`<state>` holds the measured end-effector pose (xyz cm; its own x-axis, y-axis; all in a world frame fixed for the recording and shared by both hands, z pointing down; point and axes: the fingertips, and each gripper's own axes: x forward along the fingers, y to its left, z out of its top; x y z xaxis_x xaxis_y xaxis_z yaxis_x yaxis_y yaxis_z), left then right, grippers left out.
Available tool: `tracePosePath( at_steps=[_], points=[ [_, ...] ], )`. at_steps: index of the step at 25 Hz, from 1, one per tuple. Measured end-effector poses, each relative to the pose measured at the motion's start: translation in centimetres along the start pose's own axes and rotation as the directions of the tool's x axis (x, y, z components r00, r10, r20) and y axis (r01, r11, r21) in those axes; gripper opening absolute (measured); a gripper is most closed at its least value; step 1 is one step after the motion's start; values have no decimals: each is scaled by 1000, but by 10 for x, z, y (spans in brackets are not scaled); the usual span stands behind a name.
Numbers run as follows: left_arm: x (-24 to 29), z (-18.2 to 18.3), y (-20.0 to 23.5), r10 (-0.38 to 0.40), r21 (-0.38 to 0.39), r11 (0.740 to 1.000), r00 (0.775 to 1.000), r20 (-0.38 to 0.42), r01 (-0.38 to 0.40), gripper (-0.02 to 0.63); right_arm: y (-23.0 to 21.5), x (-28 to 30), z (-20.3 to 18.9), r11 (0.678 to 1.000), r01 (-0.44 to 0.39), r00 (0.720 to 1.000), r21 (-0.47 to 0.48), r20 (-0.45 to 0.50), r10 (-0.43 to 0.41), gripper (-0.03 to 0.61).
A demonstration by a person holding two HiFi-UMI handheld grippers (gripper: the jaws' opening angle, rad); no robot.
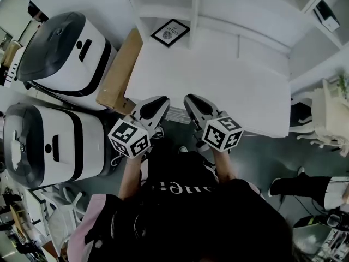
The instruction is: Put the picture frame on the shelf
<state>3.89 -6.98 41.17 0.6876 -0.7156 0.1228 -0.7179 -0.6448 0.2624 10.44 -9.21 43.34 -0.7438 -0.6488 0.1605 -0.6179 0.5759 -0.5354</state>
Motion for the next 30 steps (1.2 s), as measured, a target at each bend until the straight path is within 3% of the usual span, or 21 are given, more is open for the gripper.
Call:
tracePosePath(
  at_steps=[14, 30],
  points=[
    [-11, -9, -18, -48, -3, 999, 999, -26, 48, 43, 18, -13, -10, 999, 6, 1000, -44, -9, -7, 64],
    [-32, 10, 17, -92, -5, 996, 996, -5, 92, 42, 46, 27, -6, 999, 13, 1000, -40, -14, -14, 59]
  ],
)
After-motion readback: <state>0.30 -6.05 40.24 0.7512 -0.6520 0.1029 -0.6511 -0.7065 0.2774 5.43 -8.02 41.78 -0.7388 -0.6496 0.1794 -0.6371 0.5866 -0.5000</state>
